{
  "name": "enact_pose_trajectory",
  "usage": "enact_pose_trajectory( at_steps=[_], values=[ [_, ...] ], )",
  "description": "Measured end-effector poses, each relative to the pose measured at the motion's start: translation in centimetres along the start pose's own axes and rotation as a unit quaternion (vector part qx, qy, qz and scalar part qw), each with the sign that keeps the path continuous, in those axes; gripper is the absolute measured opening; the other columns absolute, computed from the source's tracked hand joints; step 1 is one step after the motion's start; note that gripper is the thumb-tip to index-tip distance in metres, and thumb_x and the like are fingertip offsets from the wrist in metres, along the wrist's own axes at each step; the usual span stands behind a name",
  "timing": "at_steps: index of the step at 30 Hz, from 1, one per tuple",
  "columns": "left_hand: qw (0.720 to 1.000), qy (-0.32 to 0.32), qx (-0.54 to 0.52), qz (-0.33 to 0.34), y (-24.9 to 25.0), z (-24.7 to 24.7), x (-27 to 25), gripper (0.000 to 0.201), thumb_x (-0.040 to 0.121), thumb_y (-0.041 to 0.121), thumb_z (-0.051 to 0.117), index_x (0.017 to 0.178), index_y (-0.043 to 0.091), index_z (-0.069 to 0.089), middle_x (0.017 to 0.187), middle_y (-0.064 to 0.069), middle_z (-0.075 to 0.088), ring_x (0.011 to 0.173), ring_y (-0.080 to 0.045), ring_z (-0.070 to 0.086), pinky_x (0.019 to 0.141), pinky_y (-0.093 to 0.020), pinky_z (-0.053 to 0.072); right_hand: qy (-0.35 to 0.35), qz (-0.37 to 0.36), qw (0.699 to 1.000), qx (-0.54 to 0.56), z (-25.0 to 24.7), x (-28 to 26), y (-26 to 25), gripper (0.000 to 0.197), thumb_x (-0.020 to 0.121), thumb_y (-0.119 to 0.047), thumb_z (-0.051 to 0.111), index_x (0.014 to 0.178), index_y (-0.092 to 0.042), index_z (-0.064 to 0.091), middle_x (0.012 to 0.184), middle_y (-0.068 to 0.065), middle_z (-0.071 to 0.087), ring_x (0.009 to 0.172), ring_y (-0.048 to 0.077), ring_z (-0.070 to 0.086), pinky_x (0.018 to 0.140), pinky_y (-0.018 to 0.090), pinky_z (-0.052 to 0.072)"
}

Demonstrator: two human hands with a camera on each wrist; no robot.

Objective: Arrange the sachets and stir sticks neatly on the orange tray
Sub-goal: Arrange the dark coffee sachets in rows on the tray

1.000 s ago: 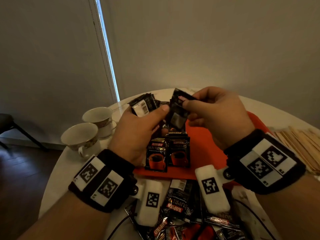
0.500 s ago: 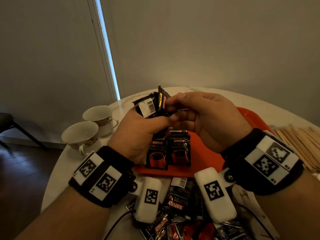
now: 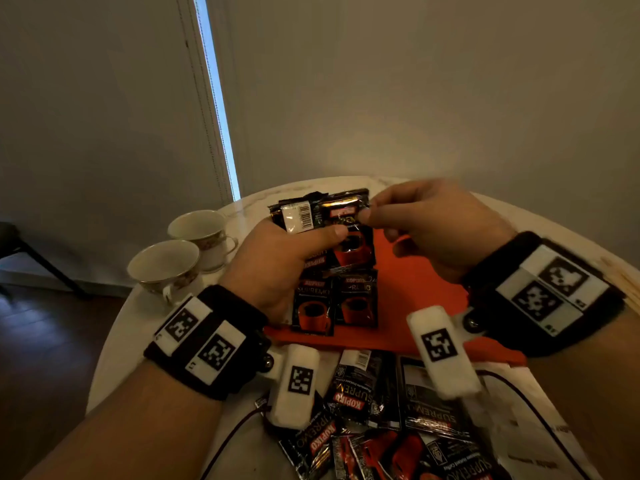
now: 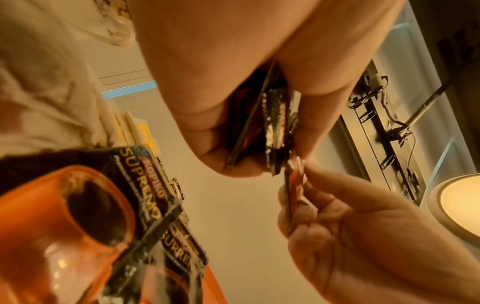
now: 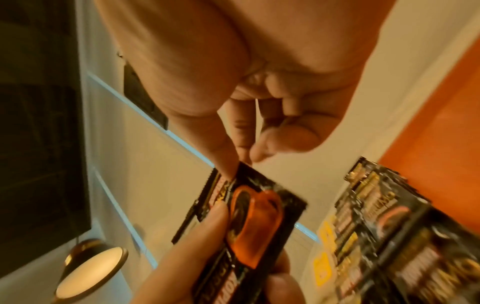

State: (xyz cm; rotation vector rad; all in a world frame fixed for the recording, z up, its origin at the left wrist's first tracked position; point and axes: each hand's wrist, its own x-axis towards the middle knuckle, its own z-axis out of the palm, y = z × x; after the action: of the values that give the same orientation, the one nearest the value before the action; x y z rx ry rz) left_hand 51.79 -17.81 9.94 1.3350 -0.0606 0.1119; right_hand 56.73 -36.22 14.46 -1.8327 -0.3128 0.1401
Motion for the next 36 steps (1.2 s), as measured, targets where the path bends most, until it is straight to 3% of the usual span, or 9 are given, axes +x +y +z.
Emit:
enact_pose_trajectory(
  at_steps=[4,10,16,20,23,28,34,36],
  values=[
    [0.995,0.083,-0.033,-0.031,0.1,-0.1,0.3,0.016,0.092,0.015,0.074,0.1,0.001,0.072,0.084,-0.008,0.078,0.072,-0.022,0.077,0.054,-0.031,0.058,-0.015,0.115,0.99,0.081,-0.3,-1.0,2.9,0.008,0.09,-0.001,0.069,0.087,-0.007,0.065,0.072,0.009,0.065,0.053,0.014,0.054,0.049,0.027,0.047],
    [0.985,0.162,-0.042,-0.034,0.2,-0.6,0.7,0.014,0.094,0.016,0.073,0.106,0.01,0.071,0.072,0.002,0.076,0.06,-0.011,0.073,0.048,-0.024,0.054,-0.045,0.22,0.971,0.088,0.0,-1.6,5.8,0.018,0.087,0.005,0.069,0.105,0.002,0.063,0.085,0.017,0.067,0.058,0.018,0.06,0.05,0.027,0.052],
    [0.986,0.157,-0.043,-0.044,0.4,-0.3,0.6,0.01,0.093,0.012,0.071,0.103,0.009,0.071,0.069,0.002,0.075,0.058,-0.012,0.073,0.045,-0.025,0.053,-0.07,0.237,0.967,0.06,0.6,-2.0,6.2,0.022,0.085,0.0,0.074,0.102,-0.001,0.062,0.071,0.012,0.066,0.054,0.018,0.061,0.049,0.026,0.052],
    [0.984,0.164,-0.04,-0.05,0.3,-0.3,0.7,0.011,0.092,0.013,0.073,0.102,0.008,0.071,0.069,0.0,0.075,0.057,-0.012,0.072,0.045,-0.024,0.053,-0.05,0.235,0.97,0.029,0.4,-2.1,5.9,0.028,0.081,-0.015,0.082,0.098,-0.005,0.062,0.072,0.01,0.067,0.056,0.02,0.062,0.053,0.031,0.052],
    [0.983,0.171,-0.034,-0.051,0.1,-0.4,0.8,0.017,0.091,0.016,0.075,0.106,0.008,0.072,0.074,0.0,0.076,0.06,-0.012,0.074,0.047,-0.025,0.054,-0.056,0.241,0.969,0.013,0.2,-2.4,5.6,0.031,0.086,-0.025,0.079,0.104,-0.002,0.068,0.075,0.012,0.069,0.063,0.024,0.066,0.058,0.034,0.054],
    [0.982,0.177,-0.028,-0.053,-0.1,-0.5,1.0,0.013,0.091,0.019,0.076,0.101,0.011,0.073,0.075,0.0,0.077,0.062,-0.012,0.074,0.049,-0.026,0.054,-0.067,0.237,0.969,0.009,0.6,-2.8,5.5,0.031,0.09,-0.025,0.075,0.106,-0.001,0.068,0.08,0.016,0.073,0.067,0.028,0.07,0.063,0.036,0.058],
    [0.983,0.179,-0.007,-0.049,-0.4,-0.9,1.3,0.01,0.091,0.022,0.076,0.095,0.013,0.074,0.079,0.001,0.077,0.067,-0.012,0.073,0.06,-0.031,0.057,-0.032,0.216,0.976,0.009,0.0,-2.6,5.4,0.033,0.091,-0.028,0.074,0.103,0.002,0.069,0.082,0.017,0.073,0.071,0.028,0.075,0.067,0.037,0.061],
    [0.983,0.178,-0.012,-0.052,-0.4,-0.8,1.3,0.012,0.091,0.022,0.076,0.096,0.012,0.074,0.079,0.001,0.077,0.067,-0.012,0.073,0.058,-0.029,0.057,-0.043,0.216,0.975,0.012,0.2,-2.7,5.4,0.032,0.091,-0.027,0.074,0.103,0.003,0.069,0.081,0.016,0.073,0.072,0.029,0.075,0.07,0.039,0.063]
  ],
)
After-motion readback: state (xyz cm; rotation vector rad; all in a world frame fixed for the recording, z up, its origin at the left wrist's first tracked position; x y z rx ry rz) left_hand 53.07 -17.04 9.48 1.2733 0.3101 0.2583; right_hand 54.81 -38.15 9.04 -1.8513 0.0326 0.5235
